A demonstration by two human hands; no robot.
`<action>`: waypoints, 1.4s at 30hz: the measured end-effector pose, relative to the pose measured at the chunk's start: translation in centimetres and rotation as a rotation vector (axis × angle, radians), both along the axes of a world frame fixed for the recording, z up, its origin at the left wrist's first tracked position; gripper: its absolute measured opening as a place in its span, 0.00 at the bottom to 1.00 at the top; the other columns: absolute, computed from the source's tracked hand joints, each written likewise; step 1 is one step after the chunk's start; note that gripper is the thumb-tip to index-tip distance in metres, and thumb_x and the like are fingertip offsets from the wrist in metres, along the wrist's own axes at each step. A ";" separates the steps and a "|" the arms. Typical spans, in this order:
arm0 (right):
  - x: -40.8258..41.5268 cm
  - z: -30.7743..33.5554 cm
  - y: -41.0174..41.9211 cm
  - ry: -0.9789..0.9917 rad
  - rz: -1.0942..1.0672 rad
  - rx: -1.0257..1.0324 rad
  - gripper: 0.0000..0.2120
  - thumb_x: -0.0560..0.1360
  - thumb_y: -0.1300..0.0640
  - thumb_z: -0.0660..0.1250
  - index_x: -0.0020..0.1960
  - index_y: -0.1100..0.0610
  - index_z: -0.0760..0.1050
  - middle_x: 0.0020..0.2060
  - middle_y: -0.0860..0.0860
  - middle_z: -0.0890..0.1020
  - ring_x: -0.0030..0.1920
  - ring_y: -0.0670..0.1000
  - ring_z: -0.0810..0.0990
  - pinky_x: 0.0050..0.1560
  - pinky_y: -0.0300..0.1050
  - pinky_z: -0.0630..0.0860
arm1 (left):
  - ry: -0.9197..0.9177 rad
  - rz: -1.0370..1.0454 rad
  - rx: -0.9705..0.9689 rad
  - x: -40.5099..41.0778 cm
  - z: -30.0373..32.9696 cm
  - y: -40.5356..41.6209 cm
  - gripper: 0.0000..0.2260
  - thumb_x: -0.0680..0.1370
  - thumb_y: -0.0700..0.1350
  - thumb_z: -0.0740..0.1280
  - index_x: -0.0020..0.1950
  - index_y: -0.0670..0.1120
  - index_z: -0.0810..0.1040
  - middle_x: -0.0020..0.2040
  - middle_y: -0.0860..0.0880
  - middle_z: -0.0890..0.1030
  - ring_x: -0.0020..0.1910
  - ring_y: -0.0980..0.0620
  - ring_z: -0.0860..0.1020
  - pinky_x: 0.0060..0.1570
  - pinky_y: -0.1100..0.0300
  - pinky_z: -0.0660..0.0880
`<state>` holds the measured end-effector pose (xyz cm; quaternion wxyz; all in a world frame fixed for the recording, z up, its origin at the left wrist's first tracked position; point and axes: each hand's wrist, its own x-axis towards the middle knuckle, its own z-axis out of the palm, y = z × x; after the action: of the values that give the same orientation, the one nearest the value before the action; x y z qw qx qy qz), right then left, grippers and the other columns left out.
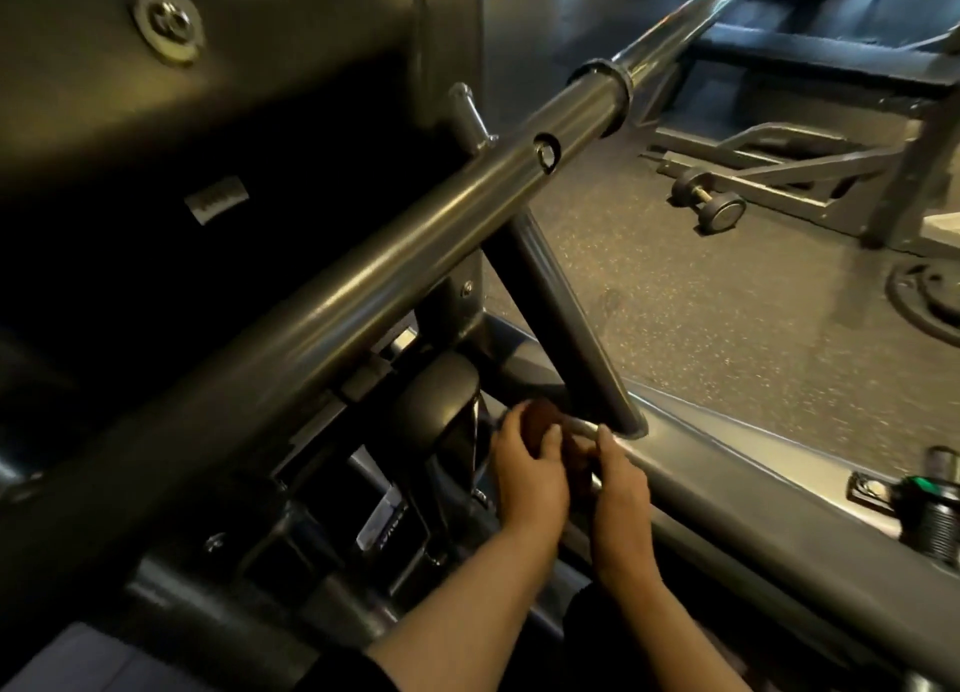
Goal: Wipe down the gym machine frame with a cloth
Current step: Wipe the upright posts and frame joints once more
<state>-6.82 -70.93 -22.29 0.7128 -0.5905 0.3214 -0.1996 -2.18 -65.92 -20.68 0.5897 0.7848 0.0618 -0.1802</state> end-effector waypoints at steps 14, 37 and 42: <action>6.3 -7.9 -7.4 0.506 0.128 -0.617 0.35 0.80 0.44 0.60 0.79 0.54 0.47 0.77 0.55 0.56 0.77 0.54 0.53 0.75 0.49 0.46 | -0.180 -0.146 0.289 7.2 -6.7 -5.2 0.24 0.73 0.28 0.63 0.69 0.38 0.71 0.64 0.37 0.74 0.67 0.41 0.69 0.65 0.62 0.61; 4.0 -5.3 -6.6 0.303 0.037 -0.431 0.32 0.79 0.46 0.63 0.78 0.54 0.55 0.74 0.57 0.62 0.74 0.52 0.61 0.73 0.45 0.57 | -0.307 -0.258 0.157 1.7 -1.7 -1.4 0.23 0.74 0.29 0.63 0.65 0.48 0.75 0.54 0.54 0.79 0.58 0.57 0.77 0.57 0.75 0.70; 1.3 1.3 0.2 -0.339 0.012 0.439 0.23 0.78 0.48 0.62 0.72 0.49 0.68 0.63 0.51 0.79 0.63 0.50 0.78 0.63 0.47 0.72 | -0.733 -0.469 0.202 -0.2 3.9 1.5 0.24 0.80 0.37 0.58 0.76 0.49 0.63 0.71 0.52 0.67 0.70 0.65 0.64 0.70 0.70 0.61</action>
<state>-5.52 -70.68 -20.98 0.8686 -0.3819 0.2295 -0.2169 -2.34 -64.38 -16.78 0.4364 0.8433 -0.3135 -0.0121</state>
